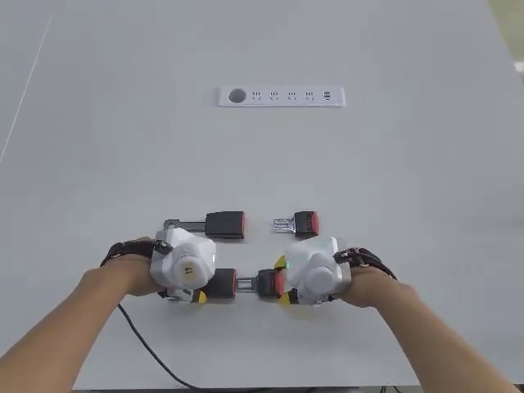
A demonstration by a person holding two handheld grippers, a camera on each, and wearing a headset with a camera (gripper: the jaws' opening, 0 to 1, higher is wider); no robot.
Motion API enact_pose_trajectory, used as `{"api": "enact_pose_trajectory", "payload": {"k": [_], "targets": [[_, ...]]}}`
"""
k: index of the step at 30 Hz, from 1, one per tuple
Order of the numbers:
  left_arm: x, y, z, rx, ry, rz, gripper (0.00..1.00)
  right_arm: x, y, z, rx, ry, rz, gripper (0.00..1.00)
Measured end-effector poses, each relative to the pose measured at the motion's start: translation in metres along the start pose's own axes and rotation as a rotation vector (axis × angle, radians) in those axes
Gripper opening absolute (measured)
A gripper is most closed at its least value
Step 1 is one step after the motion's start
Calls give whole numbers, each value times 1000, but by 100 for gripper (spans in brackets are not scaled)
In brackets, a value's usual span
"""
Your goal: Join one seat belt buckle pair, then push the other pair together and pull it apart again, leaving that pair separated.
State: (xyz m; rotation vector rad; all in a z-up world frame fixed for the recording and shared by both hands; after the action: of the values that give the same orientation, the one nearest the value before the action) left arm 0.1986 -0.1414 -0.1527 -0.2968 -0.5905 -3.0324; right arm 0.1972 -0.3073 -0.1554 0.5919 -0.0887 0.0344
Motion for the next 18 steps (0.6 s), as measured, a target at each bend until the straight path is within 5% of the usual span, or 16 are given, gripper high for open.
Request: {"api": "enact_pose_trajectory", "payload": {"k": [18], "targets": [[1, 1, 1, 7, 7, -3, 32, -2, 9, -4, 18, -12, 3, 30]]}}
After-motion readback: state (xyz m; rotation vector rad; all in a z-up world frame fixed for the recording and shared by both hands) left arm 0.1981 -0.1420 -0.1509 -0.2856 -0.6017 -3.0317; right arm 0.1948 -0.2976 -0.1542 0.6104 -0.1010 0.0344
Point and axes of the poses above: the centre of the closed fingertips' face, and the gripper's own axes: z roughly backward along the fingers, x roughly to its right, y roughly out of its top, the point moved 6 cm from there along z, roughly backward along the fingers, and after that the axes turned 7 degrees about -y, right-handed, at the moved point
